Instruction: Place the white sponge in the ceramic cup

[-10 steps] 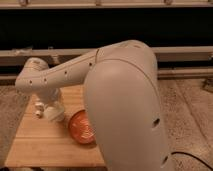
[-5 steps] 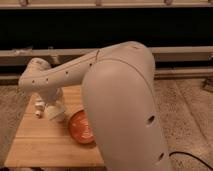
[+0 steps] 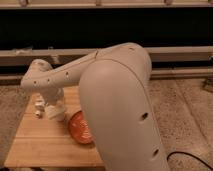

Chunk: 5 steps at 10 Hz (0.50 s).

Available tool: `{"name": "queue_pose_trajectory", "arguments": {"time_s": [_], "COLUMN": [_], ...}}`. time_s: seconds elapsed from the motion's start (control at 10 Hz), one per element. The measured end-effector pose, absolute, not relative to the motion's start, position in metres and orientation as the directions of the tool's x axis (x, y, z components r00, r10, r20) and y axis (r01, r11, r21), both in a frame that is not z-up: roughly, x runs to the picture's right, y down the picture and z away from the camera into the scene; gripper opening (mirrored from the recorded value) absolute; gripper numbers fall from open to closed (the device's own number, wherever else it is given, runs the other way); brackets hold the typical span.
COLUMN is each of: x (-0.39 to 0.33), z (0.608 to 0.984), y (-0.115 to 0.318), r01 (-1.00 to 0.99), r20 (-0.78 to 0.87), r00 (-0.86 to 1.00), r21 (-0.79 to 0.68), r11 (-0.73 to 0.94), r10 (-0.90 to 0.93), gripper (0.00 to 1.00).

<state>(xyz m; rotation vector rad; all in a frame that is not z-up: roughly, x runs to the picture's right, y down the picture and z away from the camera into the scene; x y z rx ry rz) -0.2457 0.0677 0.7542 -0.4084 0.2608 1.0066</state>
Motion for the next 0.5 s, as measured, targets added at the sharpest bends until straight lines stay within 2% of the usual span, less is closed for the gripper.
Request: {"name": "queue_pose_trajectory", "arguments": {"time_s": [0.5], "x": [-0.2421], "z": [0.7607], "y": [0.0676], "r01": [-0.861], "r20": [-0.398], "r00": [0.508], "r21": [-0.2], "r11": [0.468], "r10": [0.764], "gripper": [0.0]}}
